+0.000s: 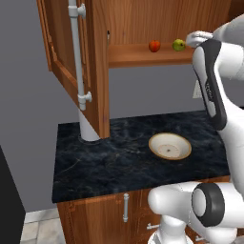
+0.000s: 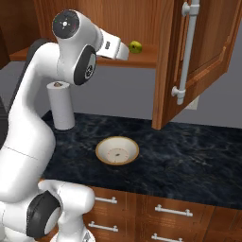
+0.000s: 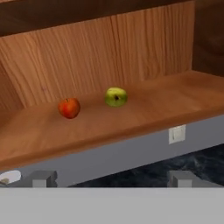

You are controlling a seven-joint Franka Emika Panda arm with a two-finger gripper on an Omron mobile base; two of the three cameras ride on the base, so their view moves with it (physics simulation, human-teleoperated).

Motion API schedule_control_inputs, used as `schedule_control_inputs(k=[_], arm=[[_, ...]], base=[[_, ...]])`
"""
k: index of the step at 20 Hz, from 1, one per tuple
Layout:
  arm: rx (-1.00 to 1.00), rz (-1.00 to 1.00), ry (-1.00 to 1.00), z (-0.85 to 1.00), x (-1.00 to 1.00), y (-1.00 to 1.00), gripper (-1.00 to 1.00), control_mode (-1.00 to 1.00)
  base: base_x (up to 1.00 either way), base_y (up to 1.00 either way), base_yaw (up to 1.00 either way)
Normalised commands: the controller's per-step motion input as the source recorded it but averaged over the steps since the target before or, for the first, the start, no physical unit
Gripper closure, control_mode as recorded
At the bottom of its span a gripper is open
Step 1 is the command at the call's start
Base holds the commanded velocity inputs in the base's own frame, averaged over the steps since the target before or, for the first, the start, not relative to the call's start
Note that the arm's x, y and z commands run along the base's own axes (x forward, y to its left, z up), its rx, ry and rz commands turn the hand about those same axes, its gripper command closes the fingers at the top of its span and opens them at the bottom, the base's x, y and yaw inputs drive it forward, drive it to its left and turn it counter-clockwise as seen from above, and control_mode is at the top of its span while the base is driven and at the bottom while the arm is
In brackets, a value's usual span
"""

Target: Open the cabinet. Pick the apple and pear from the cabinet and place them into the bowl. Then close the cabinet.

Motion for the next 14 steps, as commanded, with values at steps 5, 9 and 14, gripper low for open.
schedule_control_inputs(k=[5,9,14], arm=[[0.00,0.03,0.07,0.00,0.75,-0.06,-1.00,-1.00],[0.00,0.00,0.08,0.00,0.63,-0.18,-1.00,-1.00],[0.00,0.00,0.00,-0.01,0.72,-0.17,-1.00,-1.00]], base=[[0.00,0.00,0.00],[0.00,0.00,0.00],[0.00,0.00,0.00]])
